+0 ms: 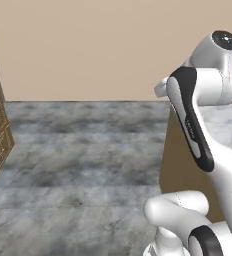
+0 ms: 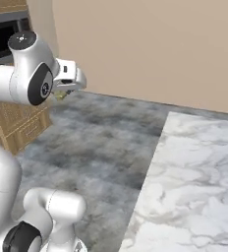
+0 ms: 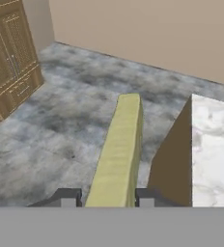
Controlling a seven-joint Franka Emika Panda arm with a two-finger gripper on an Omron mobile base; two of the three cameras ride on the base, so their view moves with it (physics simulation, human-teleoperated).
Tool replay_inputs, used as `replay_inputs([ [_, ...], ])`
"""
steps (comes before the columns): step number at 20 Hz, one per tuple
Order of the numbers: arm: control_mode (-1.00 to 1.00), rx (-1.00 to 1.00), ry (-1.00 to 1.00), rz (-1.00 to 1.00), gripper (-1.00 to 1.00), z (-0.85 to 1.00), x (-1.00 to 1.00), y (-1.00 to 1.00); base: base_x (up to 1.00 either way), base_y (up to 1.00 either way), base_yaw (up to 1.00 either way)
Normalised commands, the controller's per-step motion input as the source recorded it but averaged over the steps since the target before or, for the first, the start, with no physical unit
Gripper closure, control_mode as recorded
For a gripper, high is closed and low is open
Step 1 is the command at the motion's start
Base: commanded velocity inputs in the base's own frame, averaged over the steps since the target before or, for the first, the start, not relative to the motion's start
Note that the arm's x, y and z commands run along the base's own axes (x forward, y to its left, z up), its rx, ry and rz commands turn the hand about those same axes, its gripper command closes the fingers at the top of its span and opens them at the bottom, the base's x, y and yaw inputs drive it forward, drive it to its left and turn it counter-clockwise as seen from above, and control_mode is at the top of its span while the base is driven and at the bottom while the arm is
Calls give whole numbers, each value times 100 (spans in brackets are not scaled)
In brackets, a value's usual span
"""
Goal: Retrieve the butter from the fridge and place it on a plate on the dining table. Then retrieve the butter knife by the fridge and place it near the plate.
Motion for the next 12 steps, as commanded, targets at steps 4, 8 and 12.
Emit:
replay_inputs([
  [4, 100, 0, 0, 0, 100, 0, 0, 0, 98, 68, -23],
  [8, 100, 0, 0, 0, 100, 0, 0, 0, 100, 78, -10],
  [12, 100, 0, 0, 0, 100, 0, 0, 0, 100, 52, -10],
])
